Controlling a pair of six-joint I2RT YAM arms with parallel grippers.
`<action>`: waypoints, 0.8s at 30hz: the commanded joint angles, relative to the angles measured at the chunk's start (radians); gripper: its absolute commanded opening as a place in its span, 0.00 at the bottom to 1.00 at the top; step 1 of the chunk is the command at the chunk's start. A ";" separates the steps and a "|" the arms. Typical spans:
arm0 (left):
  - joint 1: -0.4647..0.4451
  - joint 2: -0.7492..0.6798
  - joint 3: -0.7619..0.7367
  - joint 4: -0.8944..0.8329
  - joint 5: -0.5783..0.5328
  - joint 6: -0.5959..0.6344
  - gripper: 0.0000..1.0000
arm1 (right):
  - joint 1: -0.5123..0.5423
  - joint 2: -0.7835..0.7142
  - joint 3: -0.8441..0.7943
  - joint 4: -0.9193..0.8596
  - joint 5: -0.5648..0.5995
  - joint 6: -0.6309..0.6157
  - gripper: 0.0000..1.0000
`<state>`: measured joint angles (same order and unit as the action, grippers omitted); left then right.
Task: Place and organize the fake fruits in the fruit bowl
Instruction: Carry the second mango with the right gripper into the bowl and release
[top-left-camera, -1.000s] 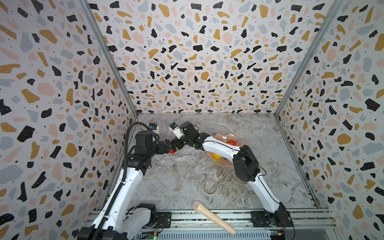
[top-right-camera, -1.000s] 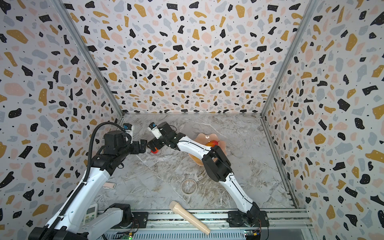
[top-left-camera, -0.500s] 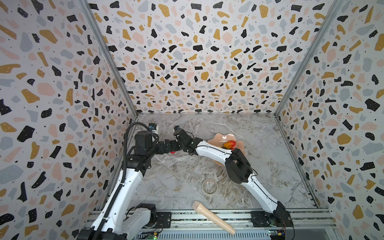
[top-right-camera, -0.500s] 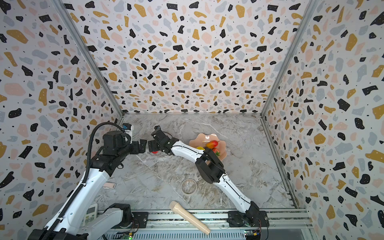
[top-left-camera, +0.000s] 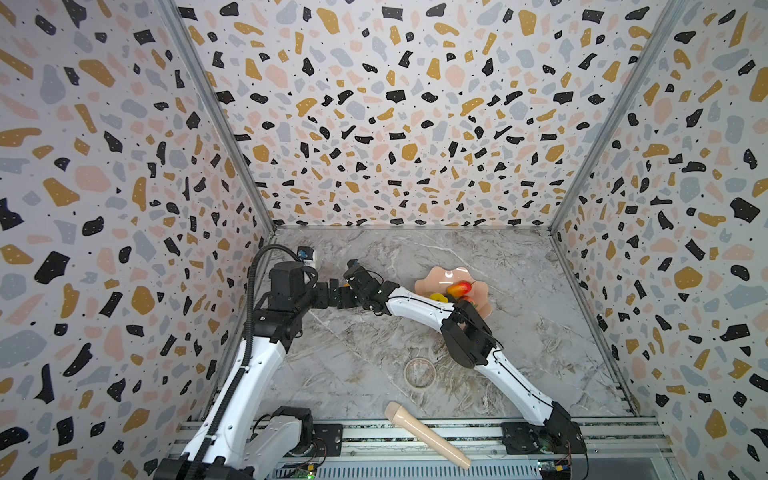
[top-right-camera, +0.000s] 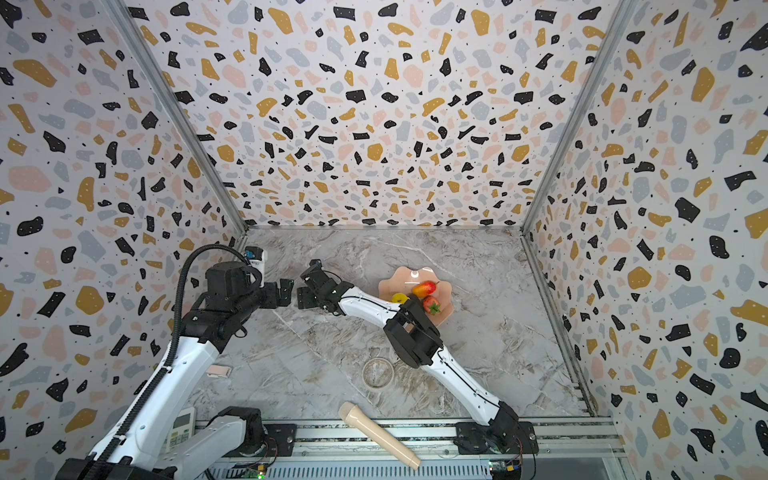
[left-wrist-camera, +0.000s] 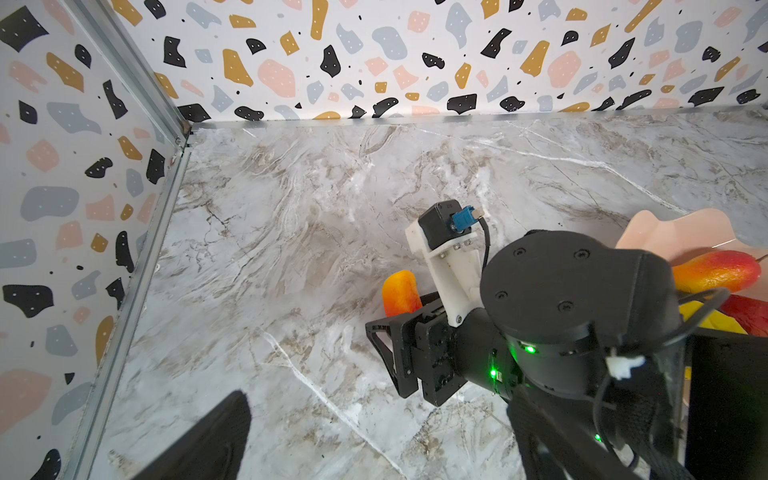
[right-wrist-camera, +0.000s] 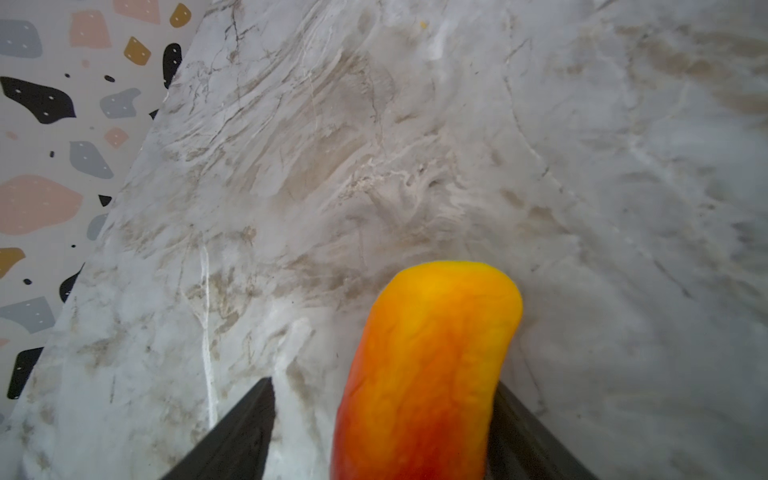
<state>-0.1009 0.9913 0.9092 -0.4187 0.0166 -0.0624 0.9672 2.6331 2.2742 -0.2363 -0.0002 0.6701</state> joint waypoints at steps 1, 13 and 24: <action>0.006 -0.019 -0.012 0.022 -0.012 0.015 1.00 | 0.005 0.008 0.034 -0.024 -0.021 0.007 0.72; 0.006 -0.016 -0.012 0.022 -0.014 0.015 0.99 | -0.005 -0.009 0.029 -0.019 -0.011 -0.041 0.36; 0.006 -0.015 -0.012 0.021 -0.018 0.016 1.00 | -0.074 -0.399 -0.302 0.038 -0.035 -0.405 0.31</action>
<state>-0.1009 0.9913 0.9092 -0.4187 0.0154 -0.0624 0.9386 2.4550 2.0426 -0.2321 -0.0151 0.4347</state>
